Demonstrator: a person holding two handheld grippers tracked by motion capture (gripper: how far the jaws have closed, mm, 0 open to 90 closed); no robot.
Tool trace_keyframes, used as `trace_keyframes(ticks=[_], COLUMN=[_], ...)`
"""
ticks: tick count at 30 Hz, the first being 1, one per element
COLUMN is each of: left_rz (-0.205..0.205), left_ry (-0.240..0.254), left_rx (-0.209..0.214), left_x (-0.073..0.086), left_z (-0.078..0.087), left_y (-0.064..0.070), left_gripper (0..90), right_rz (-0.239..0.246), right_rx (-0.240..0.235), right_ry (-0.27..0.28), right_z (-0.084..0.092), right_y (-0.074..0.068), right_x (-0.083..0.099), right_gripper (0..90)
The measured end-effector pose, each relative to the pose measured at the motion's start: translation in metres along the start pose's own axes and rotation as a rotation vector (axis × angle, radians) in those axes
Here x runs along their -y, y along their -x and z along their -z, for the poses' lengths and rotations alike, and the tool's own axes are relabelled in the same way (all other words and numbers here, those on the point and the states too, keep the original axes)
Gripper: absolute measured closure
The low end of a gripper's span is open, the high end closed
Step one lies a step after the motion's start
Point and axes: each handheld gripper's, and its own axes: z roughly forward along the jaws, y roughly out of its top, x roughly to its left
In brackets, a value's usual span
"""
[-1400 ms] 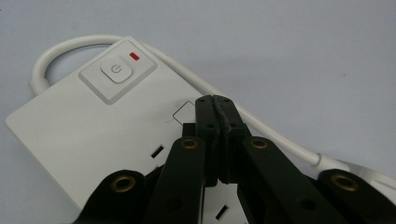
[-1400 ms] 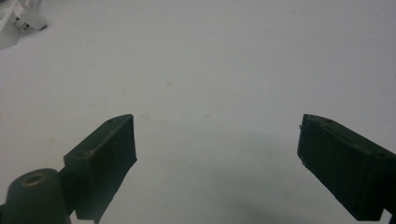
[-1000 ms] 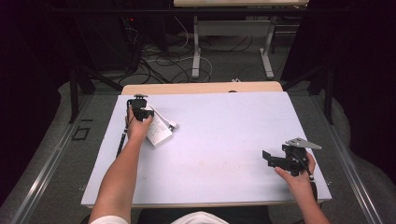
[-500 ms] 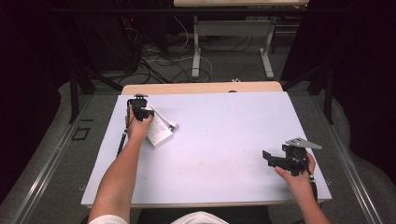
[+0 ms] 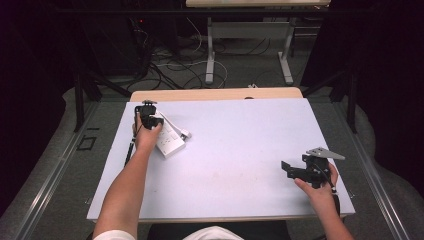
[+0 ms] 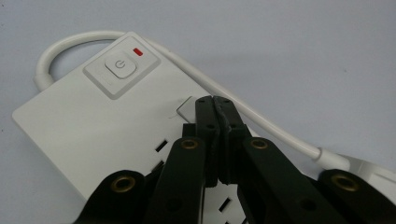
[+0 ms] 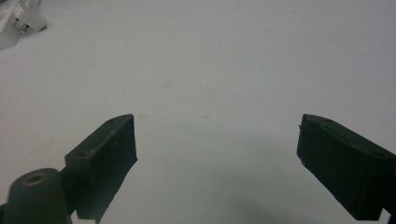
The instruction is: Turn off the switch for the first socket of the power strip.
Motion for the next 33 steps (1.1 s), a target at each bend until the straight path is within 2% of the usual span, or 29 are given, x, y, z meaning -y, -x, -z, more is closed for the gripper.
trace_keyframes(ticks=[10,21,23,33], left_rz=[-0.003,-0.036,-0.034,-0.050], left_ry=[0.022,0.017,0.030,0.028], left_rx=[0.010,0.022,0.023,0.045], left_x=[0.000,-0.001,0.000,0.000], left_z=[0.002,0.008,0.009,0.018], left_y=[0.004,0.007,0.010,0.015], left_gripper=[90.0,89.8,89.5,84.4], right_rz=[-0.007,-0.011,-0.013,-0.001], right_rx=[-0.003,-0.001,-0.004,-0.003], right_ry=[-0.002,0.003,0.000,0.002], right_z=[0.000,0.000,0.000,0.000], right_y=[0.000,0.000,-0.001,-0.002], right_x=[0.000,0.000,0.000,0.000], right_gripper=[11.8,11.9,11.9,12.0])
